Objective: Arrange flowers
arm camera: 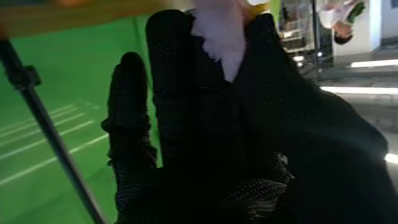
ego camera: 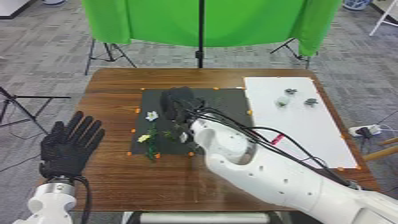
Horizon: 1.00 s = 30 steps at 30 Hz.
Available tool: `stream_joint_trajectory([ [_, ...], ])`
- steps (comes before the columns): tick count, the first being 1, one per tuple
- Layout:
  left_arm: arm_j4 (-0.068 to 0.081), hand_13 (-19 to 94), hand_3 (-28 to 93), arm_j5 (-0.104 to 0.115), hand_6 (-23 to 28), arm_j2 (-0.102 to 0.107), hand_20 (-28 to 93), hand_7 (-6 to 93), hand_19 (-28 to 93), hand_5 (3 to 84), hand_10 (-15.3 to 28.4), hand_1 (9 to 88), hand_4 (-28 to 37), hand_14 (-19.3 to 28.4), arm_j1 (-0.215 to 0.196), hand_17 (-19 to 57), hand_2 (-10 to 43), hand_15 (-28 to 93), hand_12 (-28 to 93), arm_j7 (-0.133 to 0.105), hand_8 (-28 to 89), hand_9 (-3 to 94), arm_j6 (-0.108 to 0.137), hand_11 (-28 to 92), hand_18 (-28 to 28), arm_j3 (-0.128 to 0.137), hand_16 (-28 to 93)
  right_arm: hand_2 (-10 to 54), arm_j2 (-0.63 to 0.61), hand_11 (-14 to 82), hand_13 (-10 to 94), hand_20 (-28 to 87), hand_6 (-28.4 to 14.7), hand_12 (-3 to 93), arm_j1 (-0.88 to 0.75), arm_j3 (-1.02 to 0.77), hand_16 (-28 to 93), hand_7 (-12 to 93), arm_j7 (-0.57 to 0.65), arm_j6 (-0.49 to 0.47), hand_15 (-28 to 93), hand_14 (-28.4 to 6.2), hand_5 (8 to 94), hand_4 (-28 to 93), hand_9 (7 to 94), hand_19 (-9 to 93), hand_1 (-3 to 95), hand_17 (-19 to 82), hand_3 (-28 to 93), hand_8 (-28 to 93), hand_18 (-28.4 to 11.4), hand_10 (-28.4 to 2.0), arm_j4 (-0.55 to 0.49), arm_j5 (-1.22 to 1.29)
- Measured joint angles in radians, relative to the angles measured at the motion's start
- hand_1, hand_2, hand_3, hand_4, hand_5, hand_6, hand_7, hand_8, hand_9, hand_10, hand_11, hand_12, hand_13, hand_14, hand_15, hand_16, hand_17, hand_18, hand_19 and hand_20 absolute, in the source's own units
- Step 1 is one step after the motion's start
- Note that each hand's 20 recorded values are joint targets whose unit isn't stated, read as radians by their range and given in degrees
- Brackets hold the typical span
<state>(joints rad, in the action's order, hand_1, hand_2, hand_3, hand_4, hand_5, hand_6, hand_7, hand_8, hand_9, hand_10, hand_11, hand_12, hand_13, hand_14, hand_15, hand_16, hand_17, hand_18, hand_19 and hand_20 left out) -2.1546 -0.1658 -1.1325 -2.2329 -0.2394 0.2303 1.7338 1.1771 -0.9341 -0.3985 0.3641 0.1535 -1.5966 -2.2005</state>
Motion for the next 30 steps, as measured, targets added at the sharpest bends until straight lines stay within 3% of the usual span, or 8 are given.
stream_joint_trajectory([
  [5, 0.007, 27, 75, 0.000, 9.3, 0.005, 13, 4.4, 28, 42.4, 14.9, 28.0, -28.3, 15.0, 0.014, -4.1, 15.2, 28, 10, 0.013, -7, 35.5, 0.000, 16, 12.9, -0.007, -5, -9.5, 0.023, 10.6, 63, 31, -0.7, 38.5, -0.002, 0.019, 38, 33, 0.023, -0.005, 34, -7.1, 69.4, -28, 79.1, 71, 61.6, 28, 65, -4, -19.0, -10.7, 0.027, -0.015],
  [11, 0.012, 27, 75, 0.000, 9.3, 0.006, 13, 4.5, 27, 42.5, 14.8, 27.8, -28.3, 14.8, 0.025, -4.0, 15.0, 28, 10, 0.018, -7, 35.4, 0.000, 16, 12.7, -0.006, -5, -9.5, 0.037, 9.3, 61, 31, -0.3, 30.8, -0.016, 0.011, 35, 29, 0.025, -0.006, 36, -7.8, 67.7, -28, 75.4, 73, 61.5, 27, 65, -7, -19.2, -10.6, 0.071, -0.021],
  [16, 0.012, 27, 75, 0.000, 9.3, 0.006, 13, 4.5, 27, 42.5, 14.7, 27.8, -28.3, 14.7, 0.024, -3.9, 15.0, 28, 10, 0.017, -7, 35.4, 0.000, 16, 12.7, -0.004, -5, -9.5, 0.028, 9.7, 61, 32, -0.1, 28.4, -0.032, 0.004, 35, 27, 0.027, -0.010, 36, -7.8, 68.4, -28, 74.9, 74, 61.5, 27, 66, -6, -19.2, -10.3, 0.065, -0.035],
  [22, 0.012, 27, 76, 0.000, 9.2, 0.006, 13, 4.8, 27, 42.5, 14.7, 27.8, -28.3, 14.7, 0.024, -3.9, 14.9, 28, 10, 0.017, -7, 35.4, 0.000, 16, 12.6, -0.005, -5, -9.5, 0.014, 15.8, 59, 35, 1.4, 15.7, -0.046, 0.000, 33, 21, 0.060, -0.022, 45, -9.9, 67.0, -28, 68.7, 78, 58.7, 27, 69, -13, -20.2, -10.6, 0.039, -0.024],
  [30, 0.012, 27, 76, -0.001, 9.0, 0.006, 14, 5.1, 27, 42.4, 14.3, 30.8, -27.8, 14.3, 0.024, -3.8, 10.2, 28, 10, 0.017, -7, 35.3, 0.000, 16, 12.5, -0.005, -5, -9.5, 0.003, 15.1, 57, 35, 1.3, 14.5, -0.065, -0.025, 33, 20, 0.077, -0.025, 48, -10.4, 65.5, -28, 66.1, 78, 59.5, 26, 70, -15, -20.7, -10.8, -0.001, 0.000],
])
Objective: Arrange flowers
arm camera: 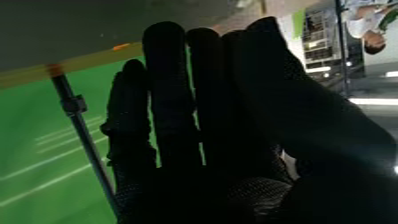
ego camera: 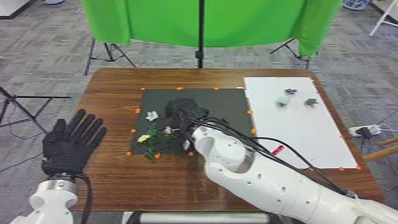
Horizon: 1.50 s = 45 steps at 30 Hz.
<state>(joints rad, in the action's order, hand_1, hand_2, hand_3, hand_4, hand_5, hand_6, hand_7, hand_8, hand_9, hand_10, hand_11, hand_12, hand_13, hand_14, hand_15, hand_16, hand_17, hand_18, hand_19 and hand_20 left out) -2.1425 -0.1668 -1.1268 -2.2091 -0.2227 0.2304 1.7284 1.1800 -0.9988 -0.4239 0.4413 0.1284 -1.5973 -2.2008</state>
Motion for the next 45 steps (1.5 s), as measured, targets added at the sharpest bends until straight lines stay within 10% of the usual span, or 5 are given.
stream_joint_trajectory([
  [18, -0.002, 27, 75, -0.015, 8.9, -0.020, 14, 5.2, 26, 42.1, 14.2, 33.1, -25.2, 14.0, -0.014, -3.6, 6.2, 28, 10, 0.000, -7, 35.1, -0.003, 16, 12.3, 0.008, -5, -9.5, -0.112, 12.7, 49, 30, -2.3, 13.5, -0.201, -0.335, 15, 16, 0.102, -0.008, 42, -13.7, 58.8, -28, 55.4, 75, 51.1, 23, 78, -13, -21.7, -13.6, -0.235, 0.009],
  [40, -0.007, 27, 77, 0.003, 9.0, -0.025, 14, 5.0, 26, 42.3, 14.5, 27.2, -28.1, 14.4, -0.031, -3.7, 10.2, 27, 11, -0.026, -7, 35.0, -0.002, 16, 12.5, 0.006, -5, -9.5, -0.332, 12.5, 52, 32, -0.9, 13.0, -0.246, -0.562, 17, 17, 0.235, -0.040, 46, -11.7, 53.2, -28, 53.1, 75, 53.8, 23, 72, -14, -21.2, -11.1, 0.046, 0.046],
  [45, -0.007, 27, 76, 0.001, 9.0, -0.025, 14, 5.1, 26, 42.3, 14.5, 29.7, -27.4, 14.3, -0.031, -3.6, 8.6, 27, 11, -0.022, -7, 35.1, -0.002, 16, 12.5, 0.006, -5, -9.5, -0.315, 12.9, 59, 34, 1.2, 15.7, -0.239, -0.545, 28, 21, 0.233, -0.047, 39, -9.6, 66.2, -28, 65.6, 73, 61.1, 23, 63, -11, -20.4, -9.9, 0.050, 0.068],
])
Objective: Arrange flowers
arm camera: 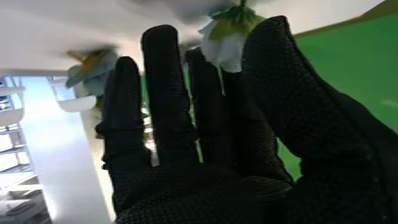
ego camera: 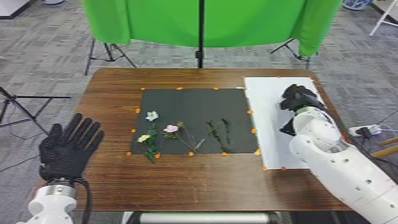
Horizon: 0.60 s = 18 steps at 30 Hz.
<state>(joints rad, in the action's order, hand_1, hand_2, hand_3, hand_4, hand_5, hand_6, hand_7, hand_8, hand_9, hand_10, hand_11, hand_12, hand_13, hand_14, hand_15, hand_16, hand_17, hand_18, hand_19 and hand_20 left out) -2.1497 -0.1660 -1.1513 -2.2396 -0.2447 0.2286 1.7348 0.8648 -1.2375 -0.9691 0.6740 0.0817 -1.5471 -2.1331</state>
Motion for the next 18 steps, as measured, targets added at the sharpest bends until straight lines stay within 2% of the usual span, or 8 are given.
stream_joint_trajectory([
  [3, 0.000, 27, 76, -0.002, 9.0, 0.000, 14, 5.1, 26, 42.3, 14.5, 29.8, -27.2, 14.3, 0.001, -3.6, 8.6, 27, 11, 0.005, -7, 35.1, 0.000, 16, 12.4, 0.000, -5, -9.5, 0.009, 4.8, 65, 35, 0.8, 27.7, 0.023, 0.037, 38, 28, 0.008, -0.006, 33, -8.1, 76.4, -28, 79.2, 73, 65.9, 25, 58, -1, -19.8, -8.8, 0.020, 0.000],
  [10, 0.000, 27, 76, -0.002, 9.0, 0.000, 14, 5.1, 26, 42.4, 14.5, 29.2, -27.3, 14.4, 0.001, -3.6, 9.6, 28, 10, 0.006, -7, 35.2, 0.000, 16, 12.4, 0.000, -5, -9.5, 0.025, 4.6, 66, 35, 0.6, 30.0, 0.039, 0.057, 41, 30, 0.015, 0.103, 33, -7.9, 78.1, -28, 81.7, 73, 64.8, 26, 61, 0, -20.0, -9.2, 0.013, -0.003],
  [14, -0.001, 27, 76, -0.002, 9.1, -0.001, 14, 5.1, 26, 42.5, 14.5, 29.2, -27.3, 14.4, -0.004, -3.7, 9.8, 28, 10, 0.006, -7, 35.2, 0.000, 16, 12.5, 0.004, -5, -9.5, 0.005, 4.7, 66, 36, 0.3, 30.8, 0.012, 0.051, 41, 31, -0.019, 0.095, 34, -8.0, 77.9, -28, 82.4, 74, 64.4, 25, 62, 1, -20.2, -9.9, -0.091, -0.001],
  [18, -0.002, 27, 76, -0.002, 9.0, -0.001, 14, 5.1, 26, 42.4, 14.5, 29.0, -27.4, 14.5, -0.010, -3.7, 10.0, 28, 10, 0.006, -7, 35.2, 0.000, 16, 12.5, 0.005, -5, -9.5, -0.013, 4.6, 65, 36, 0.3, 31.1, 0.002, 0.065, 41, 32, -0.125, 0.026, 35, -8.1, 77.5, -28, 81.9, 74, 64.1, 25, 63, 0, -20.2, -10.1, -0.223, 0.003],
])
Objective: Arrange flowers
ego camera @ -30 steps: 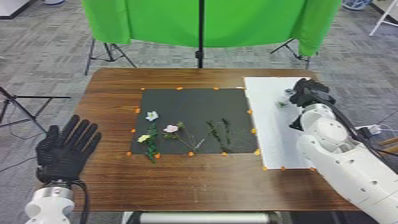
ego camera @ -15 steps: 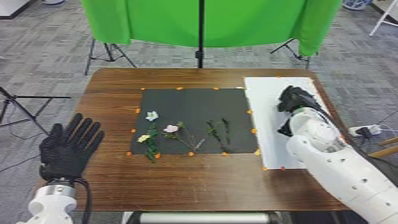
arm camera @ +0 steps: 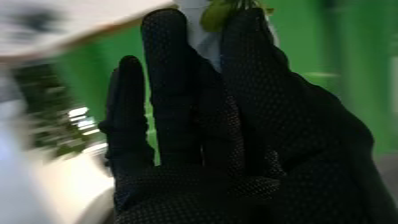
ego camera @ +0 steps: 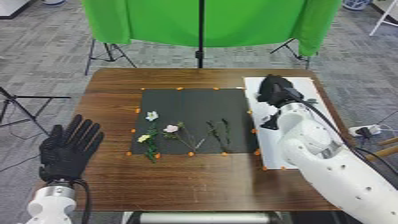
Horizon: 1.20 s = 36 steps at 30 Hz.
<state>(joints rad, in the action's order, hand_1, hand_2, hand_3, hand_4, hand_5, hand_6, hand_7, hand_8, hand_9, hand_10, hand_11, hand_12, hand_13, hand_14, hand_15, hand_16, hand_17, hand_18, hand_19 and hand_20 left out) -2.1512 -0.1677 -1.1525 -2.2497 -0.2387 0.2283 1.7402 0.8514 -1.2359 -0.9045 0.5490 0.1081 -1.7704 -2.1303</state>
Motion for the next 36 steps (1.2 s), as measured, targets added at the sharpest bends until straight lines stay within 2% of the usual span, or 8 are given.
stream_joint_trajectory([
  [3, 0.000, 27, 76, 0.000, 9.1, 0.000, 14, 5.1, 26, 42.5, 14.6, 29.0, -27.6, 14.5, 0.000, -3.7, 10.6, 28, 10, 0.000, -7, 35.2, 0.000, 16, 12.5, -0.001, -5, -9.5, 0.003, 4.6, 65, 36, 0.1, 31.2, 0.028, 0.062, 40, 32, -0.092, -0.033, 35, -8.1, 77.3, -28, 81.7, 74, 63.8, 25, 63, 1, -20.2, -10.1, -0.052, 0.002],
  [7, 0.001, 27, 76, -0.001, 9.3, 0.000, 14, 5.0, 26, 42.6, 14.6, 29.0, -27.7, 14.5, 0.006, -3.8, 10.9, 28, 10, 0.006, -7, 35.2, 0.000, 16, 12.5, -0.004, -5, -9.5, 0.034, 4.5, 65, 36, 0.0, 31.2, 0.080, 0.164, 40, 32, -0.164, -0.048, 35, -8.2, 77.1, -28, 81.2, 74, 63.7, 25, 64, 1, -20.2, -10.3, -0.064, -0.001],
  [16, 0.001, 27, 76, 0.000, 9.3, 0.000, 14, 4.8, 26, 42.8, 14.8, 28.5, -27.9, 14.6, 0.016, -3.7, 11.8, 28, 10, 0.013, -7, 35.3, 0.005, 16, 12.4, -0.008, -5, -9.5, 0.091, 4.5, 64, 36, -0.3, 30.5, 0.130, 0.316, 39, 32, -0.159, -0.164, 35, -8.3, 76.7, -28, 79.5, 73, 63.6, 25, 64, 0, -20.3, -10.7, -0.070, -0.013],
  [28, 0.001, 27, 76, 0.000, 9.4, 0.000, 14, 4.7, 26, 42.9, 14.8, 28.5, -28.0, 14.7, 0.015, -3.9, 11.9, 28, 10, 0.014, -7, 35.4, 0.008, 16, 12.4, -0.002, -5, -9.5, 0.102, 16.6, 60, 35, -0.8, 16.8, 0.121, 0.314, 36, 22, -0.146, -0.175, 39, -8.7, 68.3, -28, 68.2, 74, 61.8, 24, 66, -4, -20.8, -12.4, -0.048, -0.030],
  [32, 0.001, 27, 76, 0.000, 9.4, 0.000, 14, 4.7, 27, 42.9, 14.8, 28.5, -28.0, 14.6, 0.015, -3.9, 12.0, 28, 10, 0.014, -7, 35.4, 0.009, 16, 12.4, -0.001, -5, -9.5, 0.102, 15.3, 59, 35, -0.8, 15.0, 0.115, 0.306, 34, 18, -0.136, -0.178, 41, -9.3, 64.7, -28, 64.6, 75, 60.3, 24, 68, -13, -21.0, -12.7, -0.048, -0.031],
  [36, 0.001, 27, 76, 0.000, 9.3, 0.000, 13, 4.8, 27, 42.9, 14.8, 28.5, -27.9, 14.6, 0.015, -3.9, 11.8, 28, 10, 0.014, -7, 35.4, 0.009, 16, 12.4, -0.001, -5, -9.5, 0.102, 14.7, 58, 34, -1.1, 14.9, 0.101, 0.284, 31, 17, -0.124, -0.179, 44, -10.4, 62.6, -28, 63.0, 75, 56.5, 23, 71, -13, -21.3, -13.1, -0.056, -0.028],
])
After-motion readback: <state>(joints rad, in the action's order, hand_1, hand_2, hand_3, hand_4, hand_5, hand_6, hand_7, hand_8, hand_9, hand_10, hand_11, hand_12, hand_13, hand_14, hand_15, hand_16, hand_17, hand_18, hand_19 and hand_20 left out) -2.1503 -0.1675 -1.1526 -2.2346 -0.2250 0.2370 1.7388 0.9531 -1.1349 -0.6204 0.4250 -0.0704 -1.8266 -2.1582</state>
